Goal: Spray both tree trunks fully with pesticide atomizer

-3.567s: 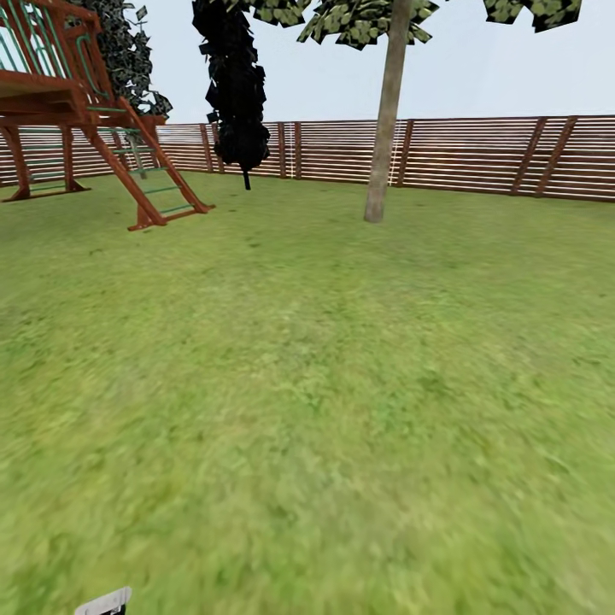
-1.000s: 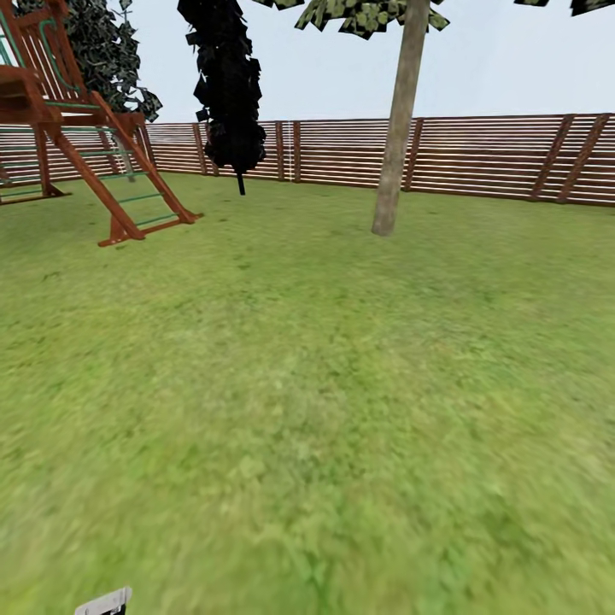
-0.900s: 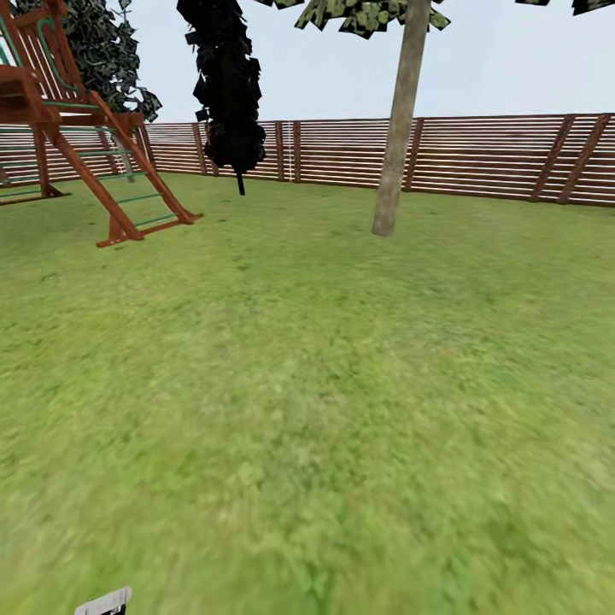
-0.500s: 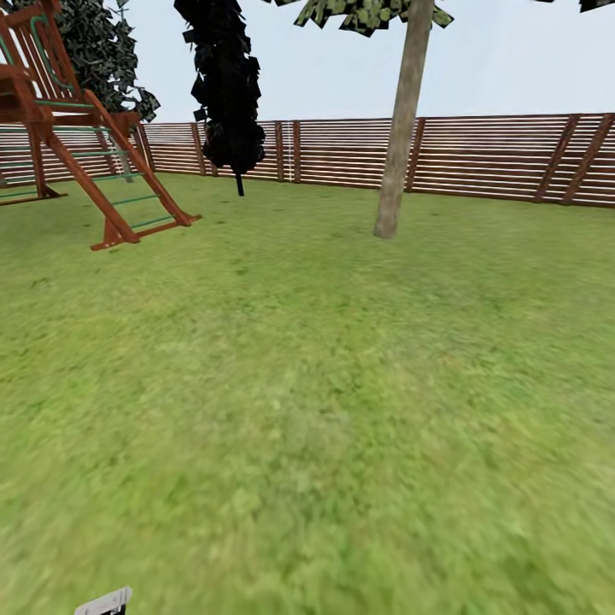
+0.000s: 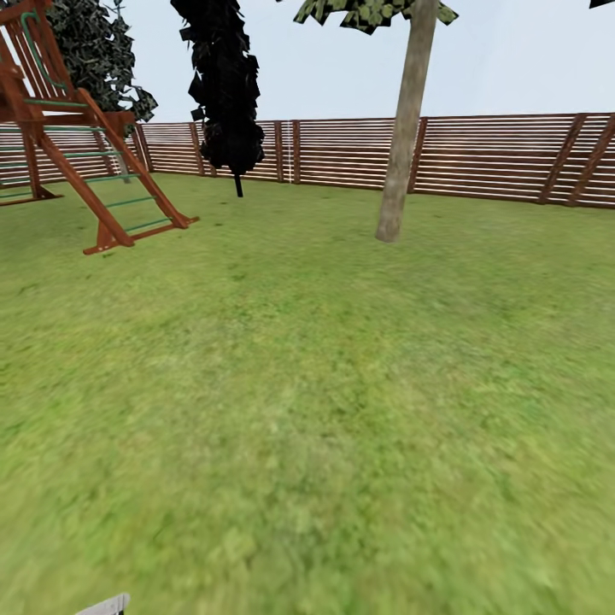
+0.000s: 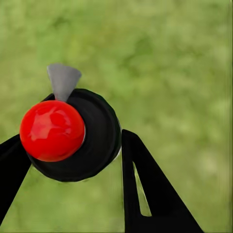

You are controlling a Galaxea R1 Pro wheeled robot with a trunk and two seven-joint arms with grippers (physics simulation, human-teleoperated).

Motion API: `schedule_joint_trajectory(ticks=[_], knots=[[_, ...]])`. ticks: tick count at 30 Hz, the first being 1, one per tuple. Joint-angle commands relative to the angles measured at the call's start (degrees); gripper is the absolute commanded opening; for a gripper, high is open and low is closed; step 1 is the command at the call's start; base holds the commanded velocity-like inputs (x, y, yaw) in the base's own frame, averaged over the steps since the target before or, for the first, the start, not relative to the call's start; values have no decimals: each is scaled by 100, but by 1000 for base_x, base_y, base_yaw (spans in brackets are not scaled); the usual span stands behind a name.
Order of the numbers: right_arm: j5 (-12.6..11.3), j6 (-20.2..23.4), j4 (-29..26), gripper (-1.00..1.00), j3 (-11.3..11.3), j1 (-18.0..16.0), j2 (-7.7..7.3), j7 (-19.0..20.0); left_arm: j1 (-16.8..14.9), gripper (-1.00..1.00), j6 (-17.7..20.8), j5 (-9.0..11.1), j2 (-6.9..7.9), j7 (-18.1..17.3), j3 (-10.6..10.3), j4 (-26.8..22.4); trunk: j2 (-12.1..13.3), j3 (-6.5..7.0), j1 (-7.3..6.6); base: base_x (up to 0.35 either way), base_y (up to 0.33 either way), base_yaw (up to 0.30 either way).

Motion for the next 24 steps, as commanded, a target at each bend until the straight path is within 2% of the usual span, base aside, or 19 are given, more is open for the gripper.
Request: schedule_joint_trajectory(ticks=[1,20,24], knots=[[15,-10,-7,100,-48,0,2,32,-2,-100,-14,24,-1,-30,21,7,-2,-5,3,336,0,0],[22,-12,12,100,-45,0,21,36,17,-100,-14,-32,-11,-45,-4,28,-2,-5,3,336,0,-2],[0,-13,-8,100,-55,0,-8,29,21,-100,-14,-39,-11,-43,-5,28,-2,-5,3,336,0,-204]])
